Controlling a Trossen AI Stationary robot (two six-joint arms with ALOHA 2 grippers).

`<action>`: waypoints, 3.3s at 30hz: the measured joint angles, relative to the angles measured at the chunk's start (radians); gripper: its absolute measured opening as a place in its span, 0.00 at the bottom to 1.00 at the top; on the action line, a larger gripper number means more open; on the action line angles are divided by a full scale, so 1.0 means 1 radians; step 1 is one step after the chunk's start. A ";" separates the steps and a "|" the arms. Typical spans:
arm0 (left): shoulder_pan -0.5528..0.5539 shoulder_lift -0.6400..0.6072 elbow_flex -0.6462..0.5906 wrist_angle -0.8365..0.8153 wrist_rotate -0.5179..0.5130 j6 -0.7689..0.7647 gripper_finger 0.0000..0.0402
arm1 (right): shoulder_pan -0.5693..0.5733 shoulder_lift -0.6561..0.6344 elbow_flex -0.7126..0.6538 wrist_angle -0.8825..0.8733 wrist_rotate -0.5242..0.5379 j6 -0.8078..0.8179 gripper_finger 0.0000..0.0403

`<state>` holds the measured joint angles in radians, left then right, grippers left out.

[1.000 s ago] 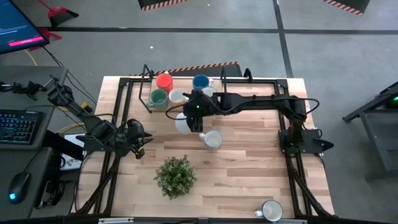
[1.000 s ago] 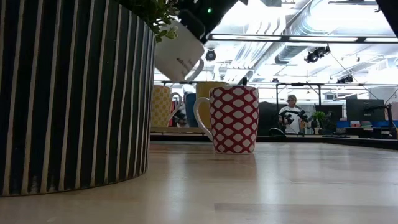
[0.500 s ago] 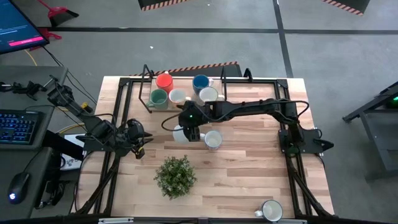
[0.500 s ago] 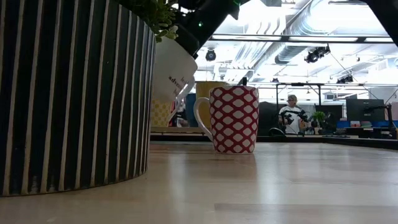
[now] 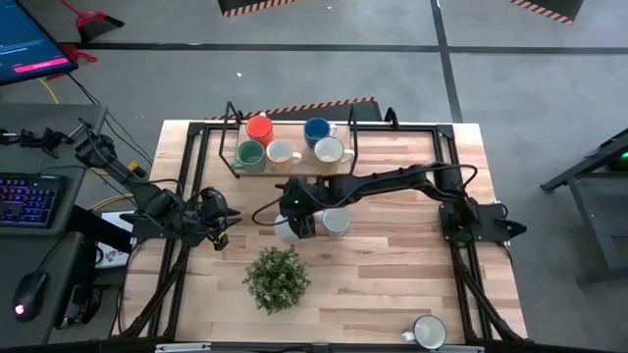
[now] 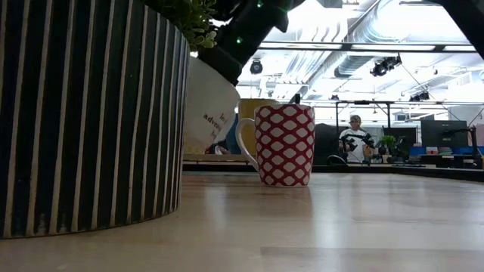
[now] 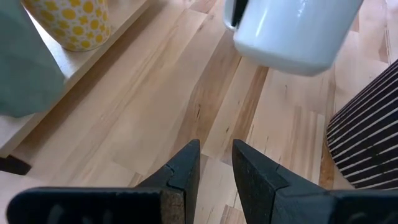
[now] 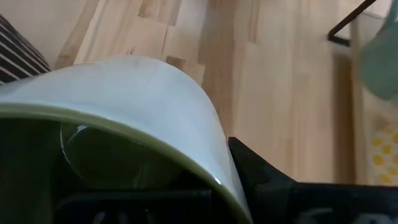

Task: Place coffee mugs
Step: Move the dark green mug to the middle of the table

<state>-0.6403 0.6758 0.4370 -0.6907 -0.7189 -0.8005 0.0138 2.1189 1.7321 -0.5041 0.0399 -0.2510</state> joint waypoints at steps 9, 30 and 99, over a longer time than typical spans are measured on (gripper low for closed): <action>0.000 0.000 0.000 0.001 0.000 0.000 0.20 | 0.020 0.044 0.000 0.001 -0.003 0.008 0.00; 0.000 0.000 0.000 0.004 0.001 0.007 0.20 | 0.022 0.044 0.000 -0.033 0.026 0.068 0.00; 0.000 0.000 0.000 0.009 0.003 0.008 0.20 | -0.013 0.071 0.003 -0.246 0.096 0.088 0.00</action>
<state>-0.6403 0.6762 0.4370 -0.6816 -0.7162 -0.7929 0.0006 2.1902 1.7347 -0.7501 0.1356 -0.1627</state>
